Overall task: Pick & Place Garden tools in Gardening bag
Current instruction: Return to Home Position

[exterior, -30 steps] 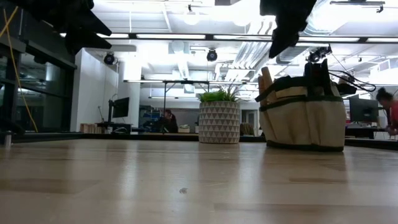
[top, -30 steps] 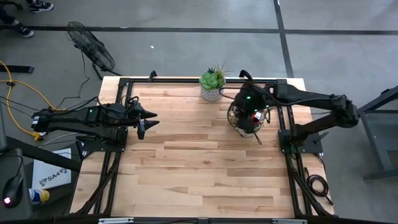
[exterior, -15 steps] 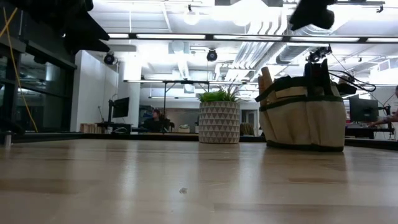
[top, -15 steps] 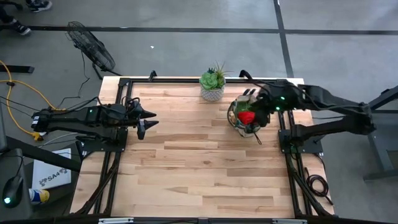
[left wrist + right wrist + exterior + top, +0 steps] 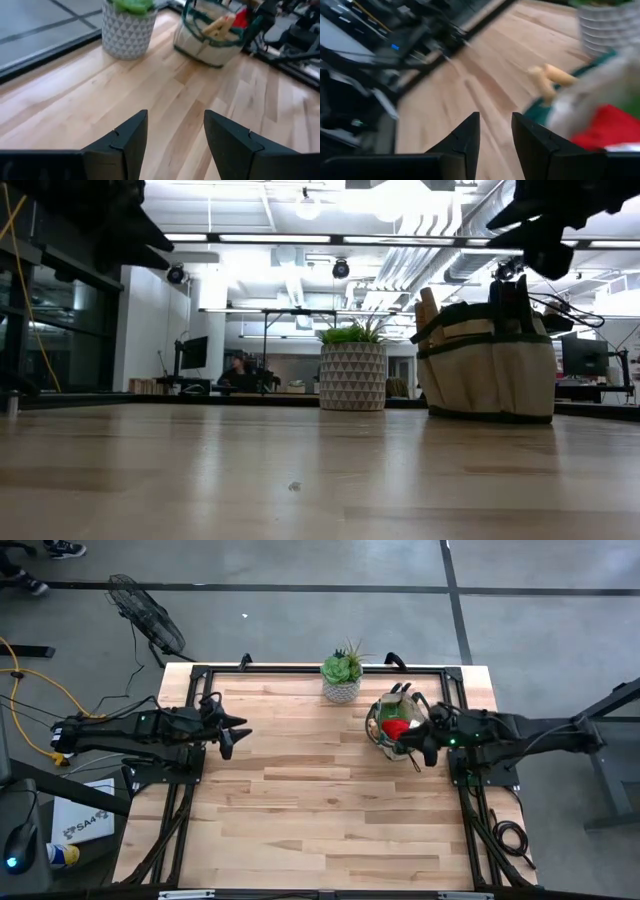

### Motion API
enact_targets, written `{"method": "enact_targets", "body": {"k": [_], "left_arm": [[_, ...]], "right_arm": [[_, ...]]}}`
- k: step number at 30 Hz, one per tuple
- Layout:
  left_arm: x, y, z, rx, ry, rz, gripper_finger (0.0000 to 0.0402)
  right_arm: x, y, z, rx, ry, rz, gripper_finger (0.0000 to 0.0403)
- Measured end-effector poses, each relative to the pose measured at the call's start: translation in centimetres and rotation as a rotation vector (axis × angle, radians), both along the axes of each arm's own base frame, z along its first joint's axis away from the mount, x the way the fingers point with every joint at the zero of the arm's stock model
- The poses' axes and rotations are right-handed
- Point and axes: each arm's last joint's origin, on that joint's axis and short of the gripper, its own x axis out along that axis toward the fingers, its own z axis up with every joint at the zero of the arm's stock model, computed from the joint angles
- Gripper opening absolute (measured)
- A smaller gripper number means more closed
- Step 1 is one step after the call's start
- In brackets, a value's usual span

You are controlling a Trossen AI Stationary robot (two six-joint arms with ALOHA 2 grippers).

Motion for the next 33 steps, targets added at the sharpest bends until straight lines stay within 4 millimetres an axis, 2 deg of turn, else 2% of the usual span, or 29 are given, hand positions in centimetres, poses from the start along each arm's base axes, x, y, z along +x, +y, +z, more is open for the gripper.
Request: {"method": "enact_targets", "body": {"k": [6, 11, 14, 18, 22, 33], "left_arm": [[0.1, -0.3, 0.0, -0.037, -0.003, -0.084, 0.0189], [0.0, -0.4, -0.2, 0.037, -0.003, -0.166, 0.0189], [0.1, -0.6, -0.9, 0.109, -0.087, -0.277, 0.0189], [0.0, -0.7, -2.6, 0.12, -0.176, -0.289, 0.0189], [-0.4, -0.7, -4.3, 0.112, -0.226, -0.31, 0.0189], [-2.4, -0.7, -6.7, 0.147, -0.373, -0.305, 0.0189]], "right_arm": [[0.9, 0.8, -2.1, -0.011, -0.199, 0.071, 0.0104], [1.5, 1.3, -4.2, -0.03, -0.357, 0.118, 0.0104], [1.5, 1.5, -5.3, -0.052, -0.465, 0.156, 0.0105], [1.2, 1.6, -6.3, -0.096, -0.598, 0.174, 0.0104], [0.8, 1.6, -6.9, -0.103, -0.618, 0.182, 0.0103], [-1.4, 1.3, -8.6, -0.155, -0.685, 0.185, 0.0101]]}}
